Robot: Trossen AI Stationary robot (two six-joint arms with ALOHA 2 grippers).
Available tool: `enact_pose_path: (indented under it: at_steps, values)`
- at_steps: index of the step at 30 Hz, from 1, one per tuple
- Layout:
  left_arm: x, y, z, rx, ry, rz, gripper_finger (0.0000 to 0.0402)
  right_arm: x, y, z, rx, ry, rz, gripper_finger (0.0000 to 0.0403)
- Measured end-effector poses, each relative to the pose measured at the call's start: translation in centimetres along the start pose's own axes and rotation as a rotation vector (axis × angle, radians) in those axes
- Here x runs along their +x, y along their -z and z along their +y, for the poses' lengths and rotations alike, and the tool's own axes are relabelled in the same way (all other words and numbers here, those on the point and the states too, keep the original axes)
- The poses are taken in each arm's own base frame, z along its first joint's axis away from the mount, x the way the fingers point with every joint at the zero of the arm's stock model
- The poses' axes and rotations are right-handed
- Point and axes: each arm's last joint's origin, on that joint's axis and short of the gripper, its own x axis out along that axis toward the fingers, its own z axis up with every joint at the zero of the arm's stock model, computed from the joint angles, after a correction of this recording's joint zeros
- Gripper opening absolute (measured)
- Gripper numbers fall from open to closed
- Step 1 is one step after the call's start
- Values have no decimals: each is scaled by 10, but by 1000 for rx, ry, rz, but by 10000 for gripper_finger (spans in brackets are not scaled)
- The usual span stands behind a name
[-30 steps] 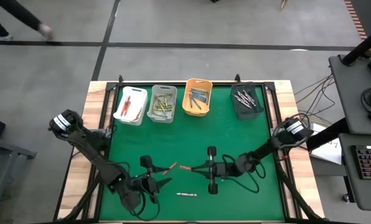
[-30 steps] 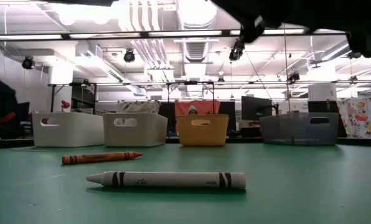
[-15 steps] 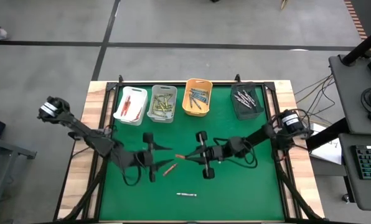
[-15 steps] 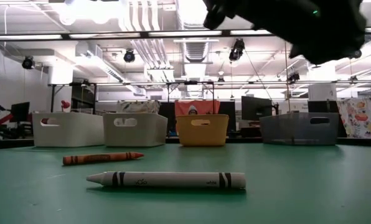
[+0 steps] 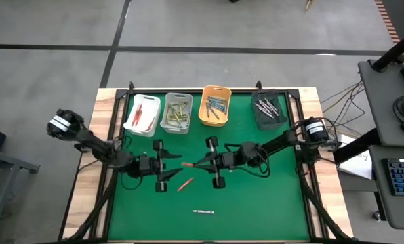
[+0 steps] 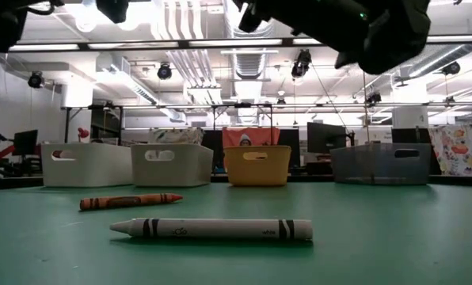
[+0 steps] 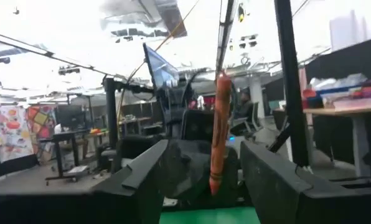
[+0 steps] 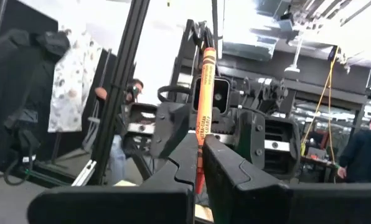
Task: Sort crayons
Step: Put the orange crayon into the white bin
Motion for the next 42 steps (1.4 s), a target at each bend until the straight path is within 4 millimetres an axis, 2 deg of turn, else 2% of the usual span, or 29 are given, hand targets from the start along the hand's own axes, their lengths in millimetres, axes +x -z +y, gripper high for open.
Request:
enact_pose_path:
  at_steps: [6, 11, 14, 22, 29, 33, 36, 39, 42]
  values:
    - [19, 8, -14, 53, -19, 11, 180, 18, -2, -2, -1, -12, 56, 12]
    - [22, 5, -16, 65, -35, 2, 170, 21, -2, -3, -10, -17, 75, 12]
    - [20, 5, -14, 67, -35, 4, 141, 21, -1, -3, -13, -17, 76, 12]
    - [18, 3, -11, 56, -81, 11, 13, 20, 0, -5, 9, 22, 90, 17]
    - [18, 3, -9, 55, -125, 26, 17, 20, 1, -6, 37, 85, 121, 68]
    - [16, 4, -4, 73, -302, 114, 7, 20, 2, -9, 31, 197, 172, 85]
    - [11, -1, 8, 81, -618, 233, 4, 18, 1, -14, 46, 359, 218, 86]
    - [4, -10, 20, 179, -868, 374, 2, 17, 0, -17, 55, 479, 253, 86]
    - [1, -23, 34, 266, -967, 461, 2, 17, 1, -18, 58, 488, 257, 86]
